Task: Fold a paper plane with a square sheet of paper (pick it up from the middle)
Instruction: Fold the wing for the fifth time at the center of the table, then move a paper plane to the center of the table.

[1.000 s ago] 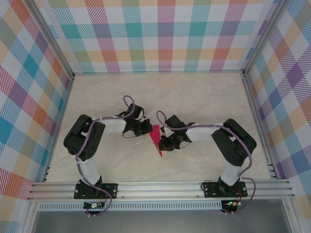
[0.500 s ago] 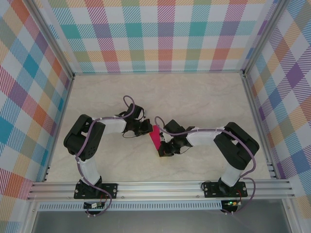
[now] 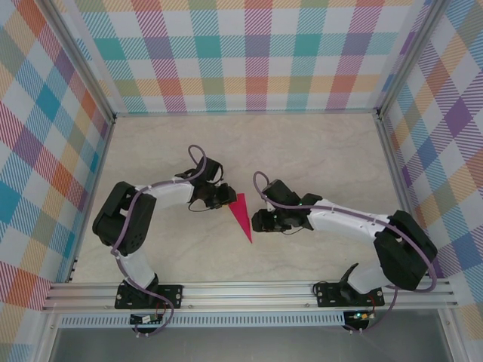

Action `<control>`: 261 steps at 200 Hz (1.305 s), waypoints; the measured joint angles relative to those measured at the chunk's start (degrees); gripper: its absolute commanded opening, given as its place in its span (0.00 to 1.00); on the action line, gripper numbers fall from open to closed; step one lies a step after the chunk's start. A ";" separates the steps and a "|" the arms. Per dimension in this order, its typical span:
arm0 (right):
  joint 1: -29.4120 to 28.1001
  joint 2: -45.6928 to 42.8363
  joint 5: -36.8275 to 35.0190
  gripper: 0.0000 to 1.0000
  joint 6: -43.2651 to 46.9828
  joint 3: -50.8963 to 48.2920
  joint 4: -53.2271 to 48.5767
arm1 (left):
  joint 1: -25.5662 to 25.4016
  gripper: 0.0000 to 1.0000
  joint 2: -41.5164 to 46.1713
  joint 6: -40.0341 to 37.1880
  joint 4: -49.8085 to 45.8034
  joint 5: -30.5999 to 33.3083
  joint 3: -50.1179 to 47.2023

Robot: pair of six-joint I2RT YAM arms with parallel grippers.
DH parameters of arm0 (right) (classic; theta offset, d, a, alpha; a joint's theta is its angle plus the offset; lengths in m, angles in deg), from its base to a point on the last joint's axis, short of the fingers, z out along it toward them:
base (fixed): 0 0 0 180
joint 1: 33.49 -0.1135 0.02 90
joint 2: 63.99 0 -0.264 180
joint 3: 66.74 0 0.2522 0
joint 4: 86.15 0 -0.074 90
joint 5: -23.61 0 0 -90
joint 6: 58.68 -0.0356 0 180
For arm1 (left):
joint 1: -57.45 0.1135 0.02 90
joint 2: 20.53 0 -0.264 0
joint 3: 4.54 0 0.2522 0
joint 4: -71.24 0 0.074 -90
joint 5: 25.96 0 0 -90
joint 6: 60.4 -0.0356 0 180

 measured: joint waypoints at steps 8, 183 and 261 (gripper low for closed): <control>0.22 -0.72 -3.63 0.64 -0.26 0.63 -1.29 | -0.15 0.41 1.60 0.22 -1.51 0.72 0.72; 10.03 -3.48 -20.06 1.00 -4.28 -1.31 -6.34 | -19.23 0.59 -10.88 6.45 -32.15 30.99 25.46; 10.45 -3.39 -19.96 1.00 -4.94 -1.55 -6.27 | -20.35 0.30 -12.15 9.03 -35.87 32.89 25.24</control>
